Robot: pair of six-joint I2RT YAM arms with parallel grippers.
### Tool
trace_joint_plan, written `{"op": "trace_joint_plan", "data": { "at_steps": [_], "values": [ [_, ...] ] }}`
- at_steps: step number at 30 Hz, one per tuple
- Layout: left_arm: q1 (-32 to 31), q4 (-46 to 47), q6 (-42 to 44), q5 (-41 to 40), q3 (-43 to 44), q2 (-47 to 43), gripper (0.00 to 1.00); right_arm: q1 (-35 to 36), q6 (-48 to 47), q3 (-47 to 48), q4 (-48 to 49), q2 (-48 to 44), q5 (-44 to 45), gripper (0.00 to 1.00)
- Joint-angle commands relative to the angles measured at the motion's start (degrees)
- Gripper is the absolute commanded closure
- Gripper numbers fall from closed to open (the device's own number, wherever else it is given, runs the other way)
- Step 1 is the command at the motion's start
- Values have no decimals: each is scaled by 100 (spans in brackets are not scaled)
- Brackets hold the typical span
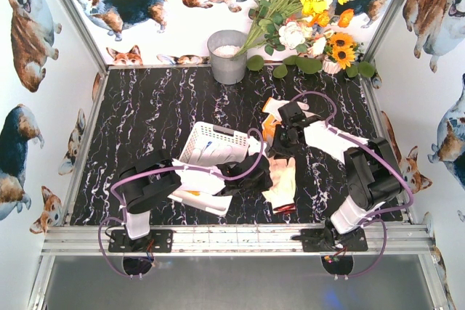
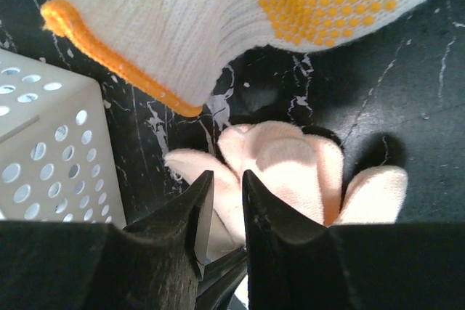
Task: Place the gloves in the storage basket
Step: Pair the glove with the glove.
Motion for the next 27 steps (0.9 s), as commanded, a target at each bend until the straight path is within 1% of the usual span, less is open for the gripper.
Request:
{"op": "trace_joint_plan", "data": {
  "at_steps": [1, 5, 9, 12, 14, 21, 22, 27],
  "values": [
    [-61, -370, -5, -71, -196, -23, 98, 51, 27, 69, 29, 81, 417, 74],
    [-61, -366, -3, -72, -196, -34, 98, 73, -41, 128, -57, 255, 665, 72],
    [-61, -353, 5, -56, -196, -22, 98, 105, -46, 196, 52, 465, 500, 73],
    [-61, -353, 7, -60, -196, -32, 98, 203, 2, 298, 66, 557, 548, 74],
    [-61, -353, 6, -71, -205, -44, 98, 236, 24, 382, 16, 658, 604, 77],
    [-65, -362, -12, -124, -288, -110, 98, 253, 71, 469, -50, 571, 423, 98],
    [-62, -362, -12, -127, -297, -111, 98, 248, 71, 494, -67, 518, 378, 100],
    [-70, -362, -51, -130, -357, -140, 98, 254, 135, 601, -184, 182, 158, 100]
  ]
}}
